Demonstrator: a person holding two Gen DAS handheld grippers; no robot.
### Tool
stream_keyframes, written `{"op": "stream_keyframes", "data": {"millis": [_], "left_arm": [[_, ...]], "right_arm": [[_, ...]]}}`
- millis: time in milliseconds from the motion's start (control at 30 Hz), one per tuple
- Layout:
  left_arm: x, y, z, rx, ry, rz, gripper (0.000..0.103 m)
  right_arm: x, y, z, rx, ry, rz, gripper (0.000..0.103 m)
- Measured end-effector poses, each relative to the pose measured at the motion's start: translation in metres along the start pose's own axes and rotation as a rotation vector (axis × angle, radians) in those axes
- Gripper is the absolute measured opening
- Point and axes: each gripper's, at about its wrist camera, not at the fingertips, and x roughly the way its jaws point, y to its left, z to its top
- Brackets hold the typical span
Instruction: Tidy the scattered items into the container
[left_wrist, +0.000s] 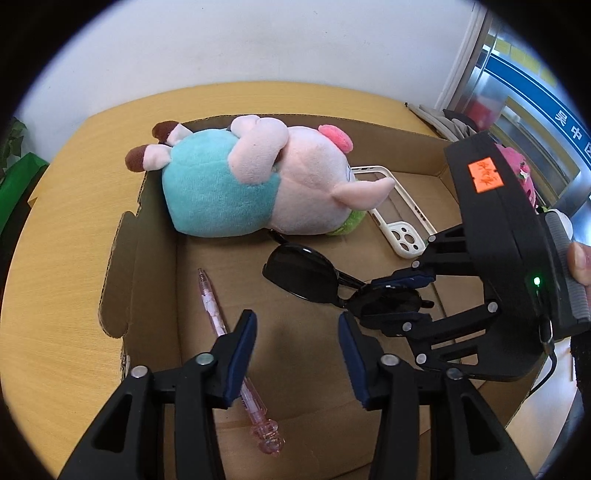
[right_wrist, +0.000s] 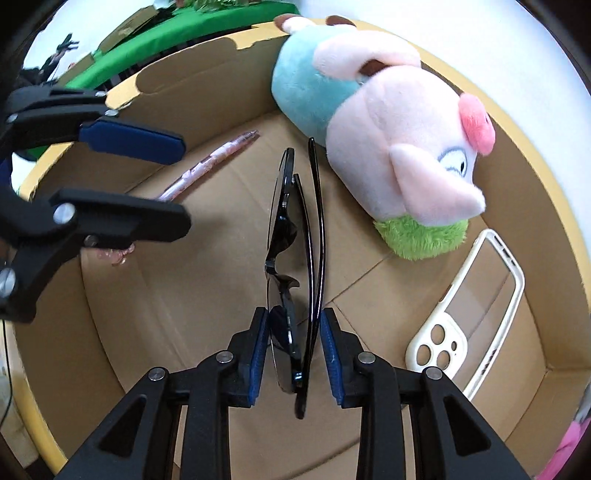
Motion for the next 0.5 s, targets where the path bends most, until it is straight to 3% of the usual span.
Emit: {"op": "stream_keyframes", "data": {"millis": [100, 167, 267, 367, 500], "left_arm": [[-0.004, -0.004, 0.0, 0.012, -0.015, 0.015, 0.052], [-0.009, -0.007, -0.001, 0.013, -0.03, 0.018, 0.054], [-0.018, -0.014, -0.003, 0.022, -0.058, 0.044, 0.056], [-0.035, -0.026, -0.007, 0.037, -0.111, 0.081, 0.058], [-0.072, -0.048, -0.02, 0.047, -0.233, 0.122, 0.073]], "right_arm": [[-0.006, -0.001, -0.006, 0.029, -0.007, -0.008, 0.04], [-0.017, -0.002, -0.011, 0.054, -0.038, -0.007, 0.058], [-0.045, -0.001, -0.023, 0.098, -0.104, -0.015, 0.075], [-0.085, 0.009, -0.045, 0.137, -0.186, -0.07, 0.085], [-0.139, 0.031, -0.089, 0.239, -0.292, -0.145, 0.094]]}}
